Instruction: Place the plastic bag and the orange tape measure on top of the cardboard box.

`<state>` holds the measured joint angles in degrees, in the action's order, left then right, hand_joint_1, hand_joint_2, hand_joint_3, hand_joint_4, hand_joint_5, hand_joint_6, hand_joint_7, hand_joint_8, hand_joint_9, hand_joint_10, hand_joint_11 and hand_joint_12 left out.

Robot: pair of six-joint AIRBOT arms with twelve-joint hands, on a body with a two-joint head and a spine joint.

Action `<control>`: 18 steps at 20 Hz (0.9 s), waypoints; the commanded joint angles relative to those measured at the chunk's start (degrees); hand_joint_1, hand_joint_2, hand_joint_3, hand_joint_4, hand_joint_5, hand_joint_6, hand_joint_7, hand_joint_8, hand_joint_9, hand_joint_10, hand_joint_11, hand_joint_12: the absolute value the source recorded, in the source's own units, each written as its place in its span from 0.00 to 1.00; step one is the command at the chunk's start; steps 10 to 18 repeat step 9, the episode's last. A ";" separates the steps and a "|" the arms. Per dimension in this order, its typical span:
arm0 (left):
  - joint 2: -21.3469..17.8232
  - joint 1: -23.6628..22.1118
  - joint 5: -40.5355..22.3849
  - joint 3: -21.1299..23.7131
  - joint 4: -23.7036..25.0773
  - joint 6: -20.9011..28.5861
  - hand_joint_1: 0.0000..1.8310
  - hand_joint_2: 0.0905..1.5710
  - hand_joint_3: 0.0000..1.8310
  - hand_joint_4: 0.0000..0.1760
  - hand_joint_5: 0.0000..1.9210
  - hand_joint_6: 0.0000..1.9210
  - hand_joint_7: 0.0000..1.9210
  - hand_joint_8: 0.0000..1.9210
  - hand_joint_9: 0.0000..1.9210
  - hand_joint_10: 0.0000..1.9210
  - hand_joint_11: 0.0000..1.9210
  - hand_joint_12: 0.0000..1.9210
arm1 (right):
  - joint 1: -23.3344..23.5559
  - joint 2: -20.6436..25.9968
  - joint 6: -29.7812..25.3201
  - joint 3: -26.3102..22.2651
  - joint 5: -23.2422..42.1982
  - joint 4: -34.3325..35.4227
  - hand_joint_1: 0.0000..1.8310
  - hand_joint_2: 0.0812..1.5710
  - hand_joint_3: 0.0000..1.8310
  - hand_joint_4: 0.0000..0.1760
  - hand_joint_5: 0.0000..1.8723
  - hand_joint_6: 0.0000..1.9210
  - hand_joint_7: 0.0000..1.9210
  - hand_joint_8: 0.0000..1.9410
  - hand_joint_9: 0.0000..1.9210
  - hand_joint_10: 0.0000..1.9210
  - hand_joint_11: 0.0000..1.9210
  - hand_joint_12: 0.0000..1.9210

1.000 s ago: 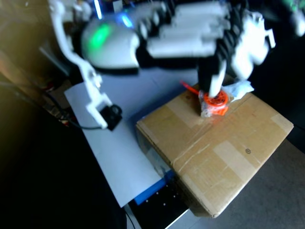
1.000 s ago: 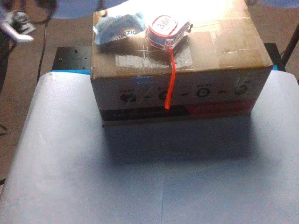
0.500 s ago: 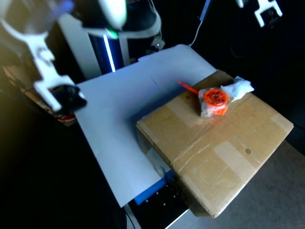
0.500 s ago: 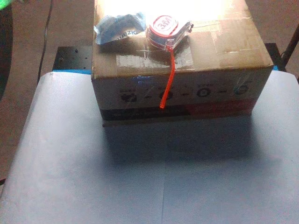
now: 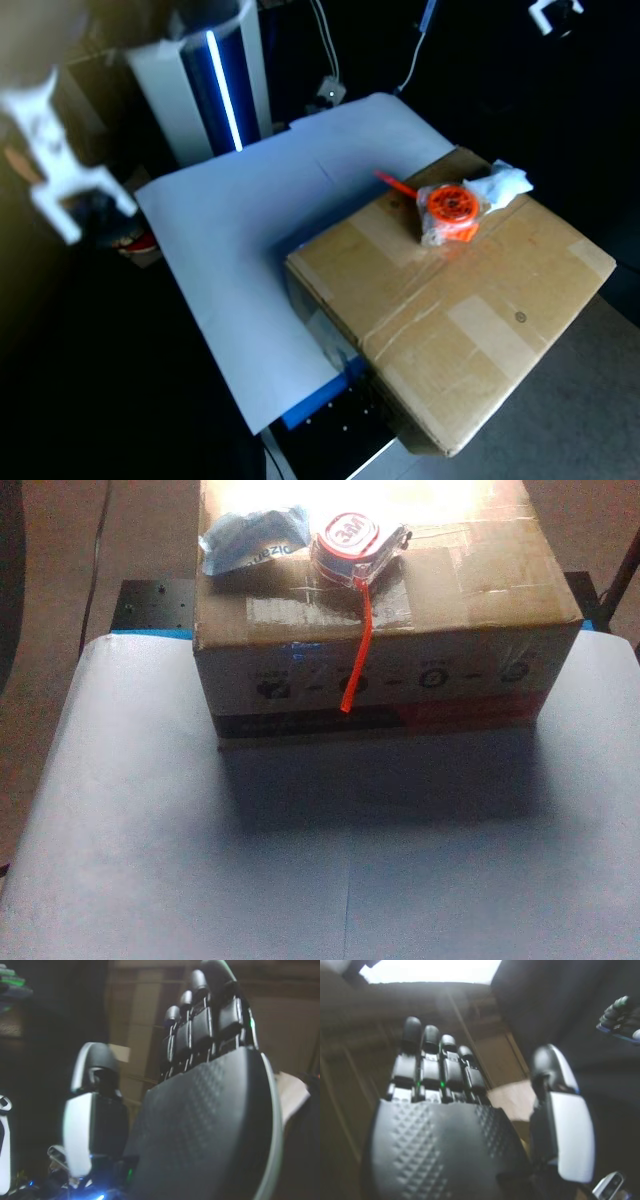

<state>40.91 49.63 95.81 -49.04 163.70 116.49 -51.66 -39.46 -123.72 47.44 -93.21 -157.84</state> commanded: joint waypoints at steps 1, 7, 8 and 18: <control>-0.15 -0.39 5.43 0.54 2.20 -1.41 0.07 0.91 0.03 0.99 0.10 0.04 0.08 0.02 0.09 0.01 0.00 0.32 | 0.68 -0.05 -0.55 -0.10 -7.80 -3.97 0.32 0.78 0.02 0.27 0.00 0.37 0.12 0.01 0.13 0.05 0.00 0.50; -0.52 -2.03 5.45 2.15 7.32 -1.95 0.00 0.92 0.00 0.42 0.21 0.03 0.25 0.00 0.21 0.02 0.00 0.62 | 3.44 0.27 -0.55 -0.76 -7.80 -12.53 0.08 0.90 0.02 1.00 0.06 0.16 0.05 0.00 0.05 0.02 0.00 0.22; -0.67 -2.15 5.45 2.36 7.51 0.17 0.00 0.92 0.00 0.42 0.21 0.02 0.25 0.00 0.21 0.02 0.00 0.62 | 3.35 1.00 -1.28 -1.40 -7.80 -12.52 0.08 0.90 0.02 1.00 0.06 0.16 0.05 0.00 0.05 0.02 0.00 0.22; -0.76 -1.91 5.45 2.68 6.75 2.60 0.00 0.92 0.00 0.42 0.21 0.02 0.25 0.00 0.21 0.01 0.00 0.62 | 2.63 1.88 -1.58 -2.64 -7.80 -12.42 0.08 0.90 0.02 1.00 0.06 0.16 0.05 0.00 0.05 0.02 0.00 0.22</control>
